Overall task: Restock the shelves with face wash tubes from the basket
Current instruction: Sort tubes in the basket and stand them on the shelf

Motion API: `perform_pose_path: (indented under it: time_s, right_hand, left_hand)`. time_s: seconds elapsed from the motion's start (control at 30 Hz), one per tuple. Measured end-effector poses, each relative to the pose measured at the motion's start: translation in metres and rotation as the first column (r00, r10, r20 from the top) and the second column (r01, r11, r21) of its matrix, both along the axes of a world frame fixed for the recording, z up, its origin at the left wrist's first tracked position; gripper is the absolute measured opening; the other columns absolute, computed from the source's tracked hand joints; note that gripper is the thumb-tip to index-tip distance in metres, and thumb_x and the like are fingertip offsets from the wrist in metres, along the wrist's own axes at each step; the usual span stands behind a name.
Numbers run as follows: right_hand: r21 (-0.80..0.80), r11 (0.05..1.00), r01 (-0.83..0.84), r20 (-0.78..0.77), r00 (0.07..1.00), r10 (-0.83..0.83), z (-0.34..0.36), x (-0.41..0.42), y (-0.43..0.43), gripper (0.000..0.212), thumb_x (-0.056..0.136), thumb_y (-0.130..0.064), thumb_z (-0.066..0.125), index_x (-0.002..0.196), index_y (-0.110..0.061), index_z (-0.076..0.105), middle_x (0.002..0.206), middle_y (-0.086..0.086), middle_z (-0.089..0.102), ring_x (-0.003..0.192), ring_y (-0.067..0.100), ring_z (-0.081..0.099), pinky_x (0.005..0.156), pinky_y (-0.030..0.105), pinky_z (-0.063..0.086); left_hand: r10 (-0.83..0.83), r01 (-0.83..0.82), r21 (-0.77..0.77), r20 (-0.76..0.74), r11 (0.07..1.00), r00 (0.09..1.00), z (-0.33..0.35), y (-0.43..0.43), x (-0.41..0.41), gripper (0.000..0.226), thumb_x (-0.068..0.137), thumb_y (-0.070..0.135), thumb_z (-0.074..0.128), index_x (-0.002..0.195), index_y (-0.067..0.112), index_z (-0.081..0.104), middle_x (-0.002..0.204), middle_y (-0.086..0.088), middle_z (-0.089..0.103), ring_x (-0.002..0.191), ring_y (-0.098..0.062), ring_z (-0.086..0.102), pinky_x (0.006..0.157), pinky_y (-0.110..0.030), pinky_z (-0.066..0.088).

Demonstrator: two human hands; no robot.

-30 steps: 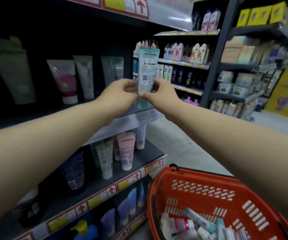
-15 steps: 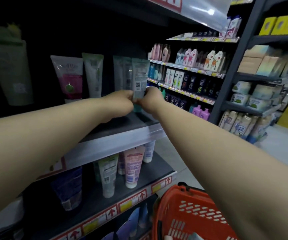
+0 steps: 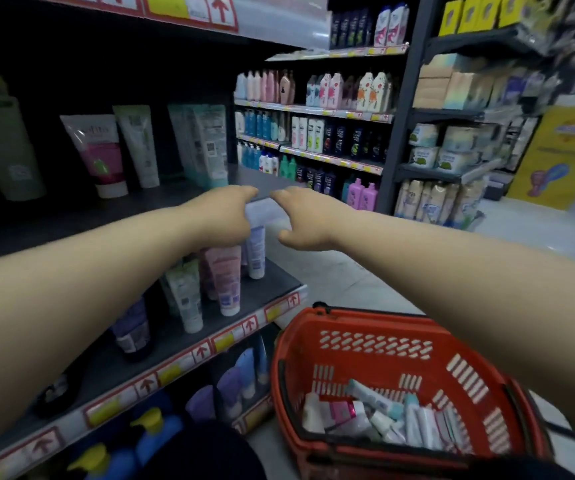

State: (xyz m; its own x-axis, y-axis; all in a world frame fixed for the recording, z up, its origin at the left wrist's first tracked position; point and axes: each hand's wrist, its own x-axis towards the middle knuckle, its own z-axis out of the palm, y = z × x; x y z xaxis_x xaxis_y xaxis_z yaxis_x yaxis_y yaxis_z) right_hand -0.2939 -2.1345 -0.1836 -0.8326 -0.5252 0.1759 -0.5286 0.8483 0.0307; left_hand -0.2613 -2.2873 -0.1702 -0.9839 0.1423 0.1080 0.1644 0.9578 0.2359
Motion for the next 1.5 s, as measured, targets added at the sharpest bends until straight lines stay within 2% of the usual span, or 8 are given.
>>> perform_pose_path:
  time_s: [0.13,0.23,0.47,0.8,1.23,1.37,1.43,1.5]
  right_hand:
    - [0.109,0.994,0.012,0.023,1.000,-0.015,-0.021,0.041,0.047,0.063,0.087,-0.033,0.053,0.141,-0.007,0.032,0.138,0.015,0.043,0.126,0.033,0.044,0.099,0.044,0.042]
    - [0.131,0.990,0.056,0.044,0.997,-0.062,-0.042,0.059,0.078,0.064,0.086,-0.034,0.054,0.140,-0.006,0.033,0.136,0.016,0.044,0.124,0.034,0.046,0.097,0.045,0.044]
    - [0.112,0.986,0.121,0.115,0.984,-0.134,-0.095,0.068,0.131,0.065,0.085,-0.036,0.056,0.139,-0.006,0.034,0.135,0.017,0.045,0.124,0.034,0.047,0.099,0.041,0.043]
    - [0.151,0.964,0.220,0.322,0.911,-0.258,-0.188,0.025,0.188,0.060,0.083,-0.036,0.056,0.134,-0.010,0.039,0.131,0.014,0.048,0.122,0.033,0.048,0.100,0.040,0.042]
    - [0.292,0.930,0.223,0.651,0.666,-0.364,-0.355,-0.076,0.231,0.050,0.087,-0.030,0.059,0.130,-0.007,0.044,0.123,0.013,0.054,0.108,0.030,0.056,0.084,0.034,0.047]
    - [0.332,0.924,0.189,0.756,0.533,-0.380,-0.412,-0.099,0.224,0.038,0.095,-0.025,0.050,0.123,-0.001,0.053,0.125,0.017,0.058,0.102,0.031,0.057,0.087,0.035,0.046]
    - [0.331,0.919,0.215,0.796,0.460,-0.394,-0.443,-0.105,0.221,0.040,0.096,-0.022,0.048,0.130,0.000,0.049,0.131,0.015,0.054,0.113,0.031,0.054,0.094,0.035,0.043]
    - [0.303,0.905,0.300,0.784,0.462,-0.415,-0.470,-0.105,0.219,0.038,0.092,-0.022,0.055,0.126,-0.006,0.052,0.127,0.015,0.057,0.113,0.032,0.056,0.088,0.034,0.044]
  left_hand:
    - [-0.069,0.072,-0.066,0.045,0.995,0.997,-0.018,0.042,0.023,0.068,0.087,0.007,0.047,0.149,0.015,0.021,0.155,-0.006,0.027,0.138,-0.023,0.034,0.108,-0.032,0.034]
    - [-0.143,0.152,-0.110,0.081,0.982,0.986,-0.036,0.074,0.032,0.065,0.087,0.010,0.050,0.147,0.015,0.026,0.150,-0.009,0.036,0.131,-0.026,0.042,0.101,-0.032,0.041]
    - [-0.229,0.259,-0.166,0.181,0.951,0.956,-0.091,0.127,0.030,0.071,0.088,0.020,0.052,0.150,0.012,0.018,0.156,-0.009,0.024,0.141,-0.022,0.030,0.112,-0.030,0.030]
    - [-0.267,0.355,-0.180,0.384,0.917,0.884,-0.182,0.186,-0.028,0.055,0.086,0.019,0.055,0.138,0.009,0.040,0.142,-0.014,0.045,0.127,-0.029,0.047,0.104,-0.035,0.041]
    - [-0.208,0.313,-0.018,0.712,0.950,0.671,-0.370,0.238,-0.122,0.035,0.091,0.017,0.048,0.124,0.006,0.048,0.116,-0.010,0.057,0.098,-0.024,0.056,0.076,-0.031,0.045]
    - [-0.182,0.270,0.020,0.786,0.963,0.590,-0.428,0.248,-0.134,0.015,0.089,0.004,0.044,0.097,0.002,0.057,0.075,-0.007,0.050,0.062,-0.017,0.045,0.050,-0.027,0.033]
    - [-0.218,0.306,0.050,0.809,0.951,0.546,-0.455,0.251,-0.137,0.021,0.092,0.005,0.041,0.089,0.001,0.061,0.079,-0.012,0.056,0.067,-0.023,0.050,0.056,-0.030,0.035]
    - [-0.262,0.336,0.087,0.814,0.938,0.519,-0.476,0.250,-0.139,0.028,0.096,0.010,0.037,0.103,-0.001,0.063,0.098,-0.017,0.060,0.086,-0.027,0.054,0.072,-0.035,0.043]
